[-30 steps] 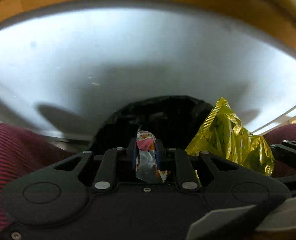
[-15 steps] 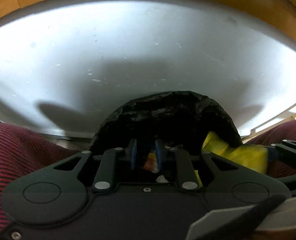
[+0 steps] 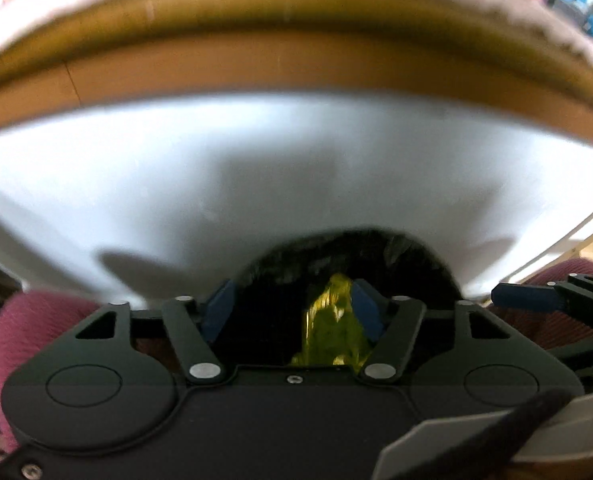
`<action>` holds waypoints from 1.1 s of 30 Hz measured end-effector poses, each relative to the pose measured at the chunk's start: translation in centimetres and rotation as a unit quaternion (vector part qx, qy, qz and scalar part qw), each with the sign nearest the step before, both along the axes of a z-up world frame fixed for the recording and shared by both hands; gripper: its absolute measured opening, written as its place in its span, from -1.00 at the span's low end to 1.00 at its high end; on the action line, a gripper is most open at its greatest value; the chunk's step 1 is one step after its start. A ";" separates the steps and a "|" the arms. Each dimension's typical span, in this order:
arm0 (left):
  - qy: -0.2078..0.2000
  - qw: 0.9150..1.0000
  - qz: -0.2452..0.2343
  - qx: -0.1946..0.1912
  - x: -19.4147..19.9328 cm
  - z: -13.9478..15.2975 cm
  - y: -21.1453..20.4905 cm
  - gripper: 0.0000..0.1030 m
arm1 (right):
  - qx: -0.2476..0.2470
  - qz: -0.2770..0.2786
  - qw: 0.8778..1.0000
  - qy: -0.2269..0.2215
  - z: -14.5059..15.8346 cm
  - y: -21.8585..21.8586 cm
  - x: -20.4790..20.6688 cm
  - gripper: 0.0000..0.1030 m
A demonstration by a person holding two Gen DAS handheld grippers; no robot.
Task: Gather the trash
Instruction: 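Lower both held items into the black bin and release them, then grasp the green plastic bag with the left tool while the right tool grasps a blue wrapper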
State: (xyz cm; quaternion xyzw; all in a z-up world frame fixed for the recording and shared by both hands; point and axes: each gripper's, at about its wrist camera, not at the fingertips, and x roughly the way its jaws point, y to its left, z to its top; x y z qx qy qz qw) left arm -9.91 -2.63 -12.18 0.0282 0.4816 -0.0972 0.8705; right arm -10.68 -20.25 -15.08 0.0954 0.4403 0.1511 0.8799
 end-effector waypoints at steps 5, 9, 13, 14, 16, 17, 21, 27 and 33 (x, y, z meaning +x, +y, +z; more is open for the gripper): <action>-0.091 0.996 -0.017 -0.001 -1.5 5.2 0.4 0.62 | 0.024 0.005 0.998 -0.059 4.3 -1.3 -0.6 0.60; -0.151 0.988 -0.025 -0.007 -2.2 9.1 0.5 0.71 | 0.014 0.026 0.992 -0.119 7.8 -2.1 -1.3 0.62; -0.187 0.981 -0.014 -0.038 -2.1 12.1 1.0 0.74 | 0.008 0.031 0.985 -0.168 10.4 -2.8 -1.7 0.65; -0.197 0.979 -0.012 -0.048 -1.9 12.7 1.3 0.75 | 0.009 0.028 0.983 -0.180 10.9 -2.9 -1.6 0.66; -0.210 0.976 -0.006 -0.060 -1.3 13.4 1.3 0.75 | 0.006 0.014 0.980 -0.200 11.7 -3.3 -1.2 0.67; -0.214 0.975 -0.002 -0.059 -0.8 13.7 1.3 0.75 | 0.002 0.005 0.978 -0.207 12.0 -3.5 -1.0 0.67; -0.245 0.968 0.008 -0.058 1.0 14.6 0.9 0.72 | -0.012 -0.045 0.973 -0.227 13.3 -4.3 0.7 0.67; -0.258 0.963 0.020 -0.074 4.4 15.7 0.5 0.35 | -0.028 -0.112 0.965 -0.236 14.3 -6.8 3.4 0.67; -0.253 0.960 0.031 -0.112 7.5 16.2 0.1 0.08 | -0.053 -0.174 0.956 -0.230 14.8 -9.7 7.6 0.67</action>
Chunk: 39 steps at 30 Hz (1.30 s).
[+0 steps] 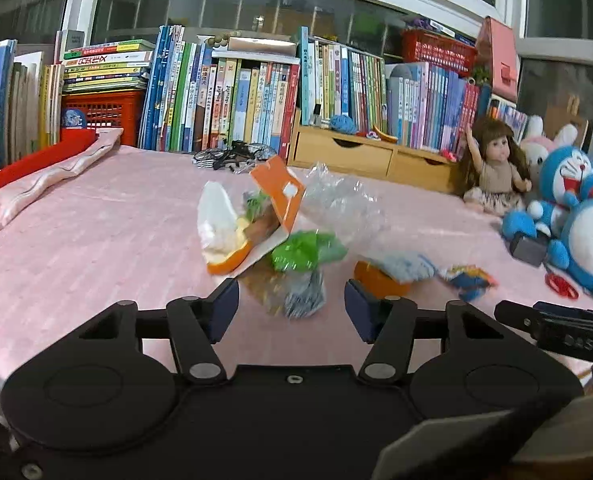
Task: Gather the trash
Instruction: 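Grasp the green plastic bag with the left tool while the right tool grasps a blue wrapper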
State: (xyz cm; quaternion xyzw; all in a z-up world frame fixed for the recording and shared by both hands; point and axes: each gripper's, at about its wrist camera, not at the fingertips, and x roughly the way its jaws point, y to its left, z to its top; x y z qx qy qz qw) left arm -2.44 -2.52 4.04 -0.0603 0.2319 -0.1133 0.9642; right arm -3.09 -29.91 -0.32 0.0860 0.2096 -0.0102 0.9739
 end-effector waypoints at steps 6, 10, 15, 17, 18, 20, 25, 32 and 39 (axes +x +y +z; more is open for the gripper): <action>-0.019 0.999 0.002 0.041 2.7 -0.5 -2.4 0.40 | -0.029 -0.017 0.999 0.021 -0.4 -1.5 4.3 0.75; -0.041 0.997 0.003 0.062 3.7 -0.9 -3.8 0.52 | -0.043 -0.013 0.998 0.035 -0.7 -1.8 6.4 0.87; -0.037 0.998 0.018 0.048 5.3 -1.2 -4.1 0.50 | -0.039 -0.014 0.998 0.057 -1.6 -2.2 8.8 0.93; -0.036 0.998 0.027 0.042 6.0 -1.4 -4.0 0.43 | -0.032 -0.014 0.997 0.067 -1.9 -2.4 9.6 0.93; -0.033 0.998 0.033 0.040 6.3 -1.5 -3.9 0.34 | -0.028 -0.014 0.997 0.069 -1.9 -2.4 9.7 0.93; -0.027 0.998 0.039 0.035 6.6 -1.6 -3.4 0.15 | -0.023 -0.012 0.997 0.068 -1.9 -2.4 10.0 0.93; -0.029 0.998 0.045 0.028 6.0 -1.8 -2.6 -0.28 | -0.010 -0.009 0.997 0.082 -2.3 -2.7 10.6 0.93; -0.043 0.998 0.019 0.037 2.5 -2.3 -2.3 -0.31 | -0.023 -0.001 0.996 0.085 -2.2 -2.3 10.6 0.87; -0.061 0.998 0.005 0.020 -0.1 -2.0 -1.5 -0.33 | -0.026 0.005 0.998 0.059 -2.0 -2.1 9.7 0.23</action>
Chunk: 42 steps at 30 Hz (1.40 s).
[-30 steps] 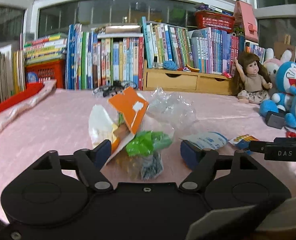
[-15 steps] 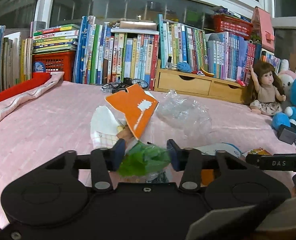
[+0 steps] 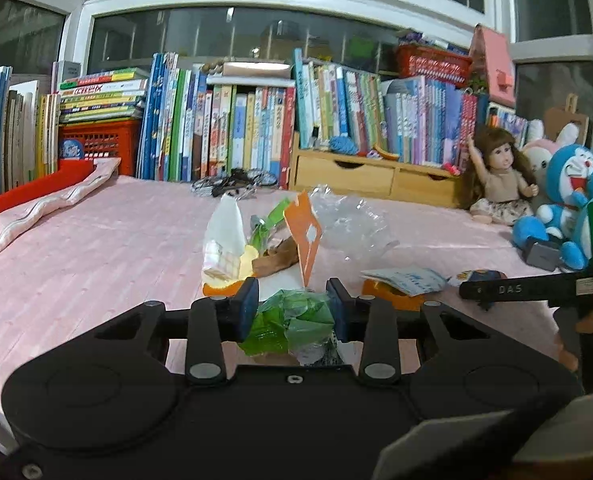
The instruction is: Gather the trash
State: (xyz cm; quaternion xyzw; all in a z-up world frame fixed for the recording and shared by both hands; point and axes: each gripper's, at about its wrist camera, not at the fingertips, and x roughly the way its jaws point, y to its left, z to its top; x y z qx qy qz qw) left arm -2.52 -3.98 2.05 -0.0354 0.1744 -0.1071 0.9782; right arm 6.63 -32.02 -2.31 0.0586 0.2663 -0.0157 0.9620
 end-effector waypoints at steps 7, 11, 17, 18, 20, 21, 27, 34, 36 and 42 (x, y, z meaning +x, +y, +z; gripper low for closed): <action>-0.015 1.000 -0.008 -0.016 -1.4 0.4 1.0 -0.34 | 0.001 -0.003 1.000 -0.026 0.3 0.2 -1.6 -0.03; -0.012 1.000 -0.007 -0.021 -2.0 0.5 1.4 -0.34 | 0.010 0.005 0.999 -0.039 0.7 0.3 -3.0 -0.09; -0.017 0.999 -0.015 -0.026 -2.7 0.9 1.4 -0.35 | 0.018 0.022 0.998 -0.054 1.5 1.0 -4.9 -0.15; -0.018 0.999 -0.017 -0.024 -2.8 0.9 1.4 -0.35 | 0.012 0.024 0.998 -0.055 1.6 1.2 -5.1 -0.15; -0.018 0.999 -0.016 -0.023 -2.9 1.0 1.4 -0.35 | 0.002 0.024 0.998 -0.056 1.7 1.5 -5.3 -0.15; -0.018 0.999 -0.016 -0.025 -2.9 1.1 1.4 -0.35 | 0.004 0.024 0.998 -0.056 1.8 1.5 -5.5 -0.16; -0.020 0.999 -0.021 -0.037 -3.9 1.7 1.9 -0.36 | 0.050 0.034 0.996 -0.069 2.3 1.5 -7.9 -0.18; -0.022 0.999 -0.035 -0.033 -6.8 1.8 2.2 -0.37 | 0.072 0.078 0.992 -0.073 2.3 3.3 -12.3 -0.32; -0.023 0.998 -0.045 -0.027 -7.7 1.6 2.3 -0.37 | 0.081 0.085 0.991 -0.065 2.0 3.9 -13.5 -0.77; -0.002 0.999 -0.037 -0.008 -7.6 0.1 1.9 -0.37 | 0.052 0.090 0.994 -0.043 0.9 5.1 -13.7 -0.69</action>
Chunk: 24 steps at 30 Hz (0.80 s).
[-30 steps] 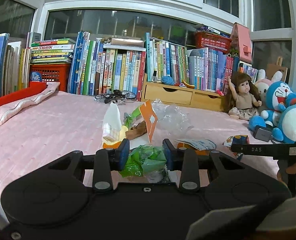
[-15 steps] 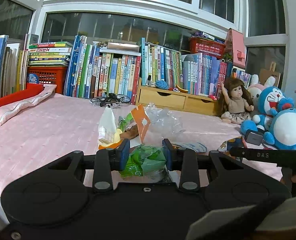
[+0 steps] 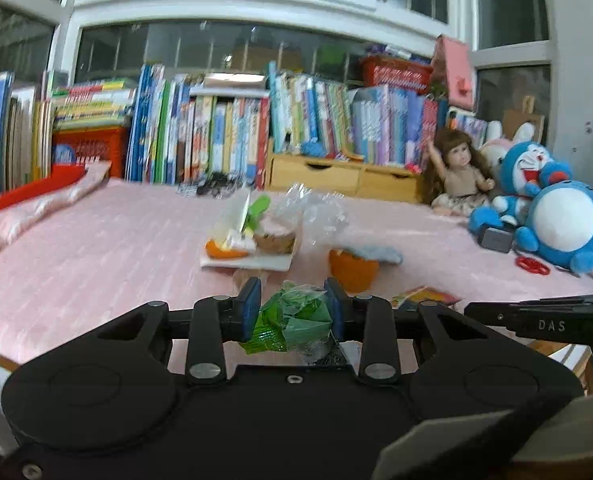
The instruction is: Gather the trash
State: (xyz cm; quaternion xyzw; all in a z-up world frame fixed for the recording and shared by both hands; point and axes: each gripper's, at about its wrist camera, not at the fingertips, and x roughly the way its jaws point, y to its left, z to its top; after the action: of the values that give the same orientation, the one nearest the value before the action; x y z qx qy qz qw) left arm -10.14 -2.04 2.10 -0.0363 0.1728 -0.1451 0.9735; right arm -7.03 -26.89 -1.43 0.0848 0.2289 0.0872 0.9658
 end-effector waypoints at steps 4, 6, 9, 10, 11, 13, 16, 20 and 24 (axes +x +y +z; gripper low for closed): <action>0.007 1.000 0.008 -0.005 0.8 -0.7 0.1 -0.38 | 0.006 0.003 1.000 -0.011 0.1 0.3 0.1 -0.32; 0.001 1.000 0.008 -0.003 1.1 -0.7 0.0 -0.36 | 0.003 0.007 1.000 -0.021 0.3 0.5 0.2 0.41; -0.003 1.000 0.017 0.010 1.5 -1.1 -0.4 -0.24 | -0.017 0.006 0.999 -0.035 0.4 1.3 0.7 0.62; -0.005 1.000 0.020 0.015 1.5 -1.3 -0.6 -0.18 | -0.023 0.004 0.999 -0.037 0.4 1.5 0.9 0.67; -0.007 1.000 0.018 0.016 1.7 -1.5 -0.7 -0.16 | -0.031 0.003 0.999 -0.039 0.4 1.7 1.2 0.73; -0.006 1.000 0.016 0.017 1.8 -1.8 -1.0 0.08 | -0.044 0.001 0.998 -0.036 0.2 2.1 2.2 0.74; 0.016 1.000 0.010 0.021 2.3 -2.5 -1.6 0.31 | -0.058 -0.009 0.998 -0.024 -0.4 2.5 4.0 0.78; 0.014 1.000 0.011 0.013 2.7 -3.0 -1.9 0.31 | -0.041 -0.018 0.999 0.002 -1.6 2.1 5.8 0.68; 0.023 1.000 0.007 -0.020 2.8 -3.0 -1.3 0.04 | -0.041 -0.022 0.999 -0.001 -1.9 2.2 5.3 0.11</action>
State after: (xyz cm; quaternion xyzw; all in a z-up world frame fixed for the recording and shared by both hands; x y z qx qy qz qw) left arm -7.33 -3.36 -0.93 -0.0598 0.1918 -0.1411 0.9694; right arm -1.74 -24.74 -3.30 0.0497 0.2297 0.0560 0.9704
